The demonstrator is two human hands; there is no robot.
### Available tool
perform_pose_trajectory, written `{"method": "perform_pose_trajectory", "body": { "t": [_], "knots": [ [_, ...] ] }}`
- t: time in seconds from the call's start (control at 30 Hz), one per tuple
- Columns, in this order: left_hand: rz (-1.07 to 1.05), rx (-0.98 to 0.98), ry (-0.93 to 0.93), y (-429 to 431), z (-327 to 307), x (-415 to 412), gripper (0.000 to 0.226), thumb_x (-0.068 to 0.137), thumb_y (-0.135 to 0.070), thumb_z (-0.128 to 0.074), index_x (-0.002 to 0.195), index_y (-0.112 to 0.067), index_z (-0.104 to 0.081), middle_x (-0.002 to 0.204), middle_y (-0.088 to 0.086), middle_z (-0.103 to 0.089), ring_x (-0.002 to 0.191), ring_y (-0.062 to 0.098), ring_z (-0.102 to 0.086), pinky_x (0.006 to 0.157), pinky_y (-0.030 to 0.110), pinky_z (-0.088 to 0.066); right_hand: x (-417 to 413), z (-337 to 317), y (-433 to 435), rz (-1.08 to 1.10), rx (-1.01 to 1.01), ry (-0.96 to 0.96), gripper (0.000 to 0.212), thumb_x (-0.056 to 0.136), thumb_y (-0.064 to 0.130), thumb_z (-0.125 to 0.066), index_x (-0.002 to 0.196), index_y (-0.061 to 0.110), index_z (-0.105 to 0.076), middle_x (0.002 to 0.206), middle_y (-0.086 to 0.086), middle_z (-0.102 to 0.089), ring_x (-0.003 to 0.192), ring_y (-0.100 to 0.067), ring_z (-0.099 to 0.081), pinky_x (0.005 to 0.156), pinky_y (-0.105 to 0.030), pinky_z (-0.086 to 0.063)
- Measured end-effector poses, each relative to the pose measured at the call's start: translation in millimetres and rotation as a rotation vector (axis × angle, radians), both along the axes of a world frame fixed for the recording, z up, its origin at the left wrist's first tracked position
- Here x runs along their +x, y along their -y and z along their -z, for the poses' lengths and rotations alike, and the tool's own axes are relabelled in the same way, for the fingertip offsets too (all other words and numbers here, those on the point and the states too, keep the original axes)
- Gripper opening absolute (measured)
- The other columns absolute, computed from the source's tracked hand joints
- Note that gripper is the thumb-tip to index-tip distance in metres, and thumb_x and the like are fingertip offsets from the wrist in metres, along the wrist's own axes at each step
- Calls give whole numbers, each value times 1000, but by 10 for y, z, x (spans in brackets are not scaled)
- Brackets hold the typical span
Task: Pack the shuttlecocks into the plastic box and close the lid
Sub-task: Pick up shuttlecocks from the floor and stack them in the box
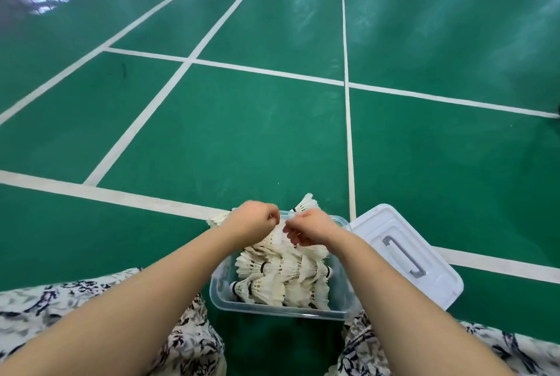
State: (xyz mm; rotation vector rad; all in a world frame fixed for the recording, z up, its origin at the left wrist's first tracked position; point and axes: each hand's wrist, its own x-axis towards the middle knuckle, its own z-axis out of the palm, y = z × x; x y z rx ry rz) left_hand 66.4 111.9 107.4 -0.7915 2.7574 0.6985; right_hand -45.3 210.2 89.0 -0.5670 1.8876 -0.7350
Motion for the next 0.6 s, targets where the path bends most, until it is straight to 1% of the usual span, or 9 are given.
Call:
{"method": "perform_pose_trajectory", "body": {
  "t": [0.03,0.1,0.2,0.27,0.3,0.37,0.43,0.5,0.6],
  "knots": [
    [-33,-8,-35,77,-29,-34,28,91,-16,-42,105,-14,-66,106,9,-70,101,27,-61,81,30,-46,-59,-38,67,23,-21,-28,25,88,10,-52,64,12,-59,59,-4,-56,43,-8,-50,47,-19,-40],
    [-98,-23,-95,251,-54,-97,25,91,-18,-43,102,-13,-66,103,10,-71,98,28,-61,80,31,-46,-190,-58,192,65,-46,-104,27,87,10,-52,61,13,-58,59,-4,-55,49,-13,-49,51,-22,-39],
    [-174,-27,-132,498,-25,-166,25,93,-22,-43,101,-11,-65,100,11,-71,93,29,-61,77,32,-46,-430,20,352,71,-19,-253,26,85,16,-52,60,15,-61,65,-7,-61,61,-20,-54,65,-32,-47],
    [-212,-20,-116,642,56,-190,26,95,-24,-43,104,-11,-64,102,11,-70,94,29,-61,78,33,-46,-592,133,435,26,46,-344,23,85,19,-52,73,9,-68,74,-10,-66,70,-24,-57,77,-39,-51],
    [-229,-20,-99,711,121,-194,26,95,-25,-44,105,-11,-63,104,11,-70,96,29,-61,80,33,-47,-667,207,469,6,79,-380,24,86,20,-51,81,5,-70,79,-12,-68,74,-24,-57,80,-40,-52],
    [-250,-19,-33,838,294,-194,27,95,-29,-45,109,-13,-61,110,11,-68,100,29,-60,83,35,-48,-800,369,527,-28,135,-445,28,87,21,-49,92,1,-69,91,-16,-71,78,-25,-56,80,-39,-51],
    [-250,2,94,942,506,-178,32,95,-34,-45,118,-14,-56,117,14,-65,106,30,-58,87,35,-47,-891,502,571,-61,186,-498,29,89,23,-47,100,5,-67,104,-15,-70,89,-27,-59,79,-34,-48],
    [-262,57,224,1019,719,-149,43,95,-40,-44,130,-15,-47,127,18,-56,113,32,-55,92,36,-44,-968,647,621,-77,244,-536,29,91,24,-47,113,12,-62,117,-11,-65,106,-29,-58,83,-31,-44],
    [-353,146,327,1131,978,-95,58,92,-52,-43,140,-20,-35,138,21,-42,120,35,-50,100,38,-40,-1044,874,714,-109,363,-517,39,89,27,-49,127,15,-50,127,-12,-58,114,-30,-55,87,-33,-44]
  ]
}}
